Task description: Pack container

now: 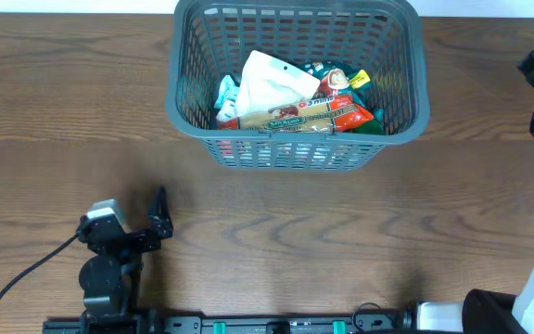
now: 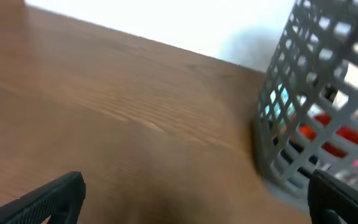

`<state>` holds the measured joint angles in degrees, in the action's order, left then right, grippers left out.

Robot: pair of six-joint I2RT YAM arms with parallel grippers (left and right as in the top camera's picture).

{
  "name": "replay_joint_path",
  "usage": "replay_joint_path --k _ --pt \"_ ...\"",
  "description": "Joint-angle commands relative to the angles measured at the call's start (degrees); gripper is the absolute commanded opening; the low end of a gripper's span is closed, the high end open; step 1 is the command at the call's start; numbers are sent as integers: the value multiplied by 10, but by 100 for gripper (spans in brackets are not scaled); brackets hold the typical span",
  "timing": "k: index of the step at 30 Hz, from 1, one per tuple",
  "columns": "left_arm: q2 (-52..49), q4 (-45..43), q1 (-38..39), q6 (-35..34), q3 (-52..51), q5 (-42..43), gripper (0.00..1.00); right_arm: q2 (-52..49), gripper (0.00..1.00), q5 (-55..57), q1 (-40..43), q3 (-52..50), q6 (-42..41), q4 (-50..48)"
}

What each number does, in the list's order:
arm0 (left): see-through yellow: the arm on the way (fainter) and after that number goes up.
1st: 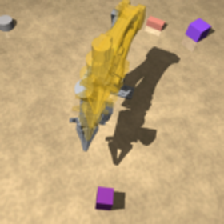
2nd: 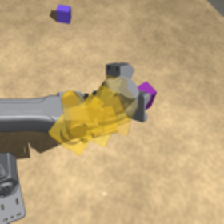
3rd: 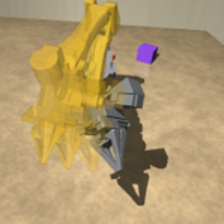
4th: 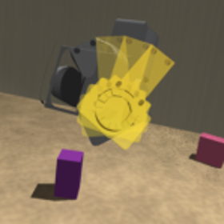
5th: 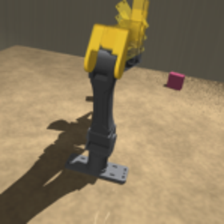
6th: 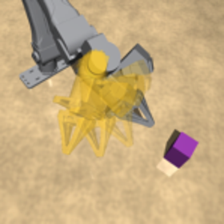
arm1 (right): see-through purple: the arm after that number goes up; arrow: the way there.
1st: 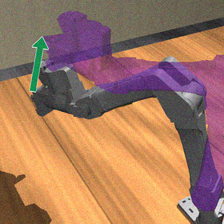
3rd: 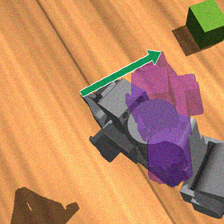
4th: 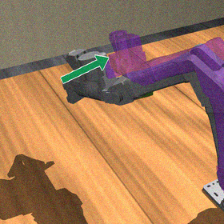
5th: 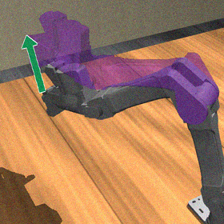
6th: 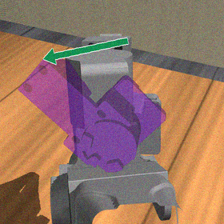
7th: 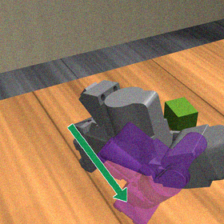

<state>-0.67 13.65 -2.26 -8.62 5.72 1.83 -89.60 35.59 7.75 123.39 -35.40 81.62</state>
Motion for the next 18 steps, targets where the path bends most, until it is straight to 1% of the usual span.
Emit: replay_joint_path --k 1,8,14,18 --pt "5 3 -2 90 -14 16 99 0 99 10 4 5 -6 1" --pt "5 3 -2 91 -14 16 99 0 99 10 4 5 -6 1" --pt "5 3 -2 130 -14 18 99 0 99 10 4 5 -6 1" --pt "5 3 -2 123 -14 19 99 0 99 10 4 5 -6 1"
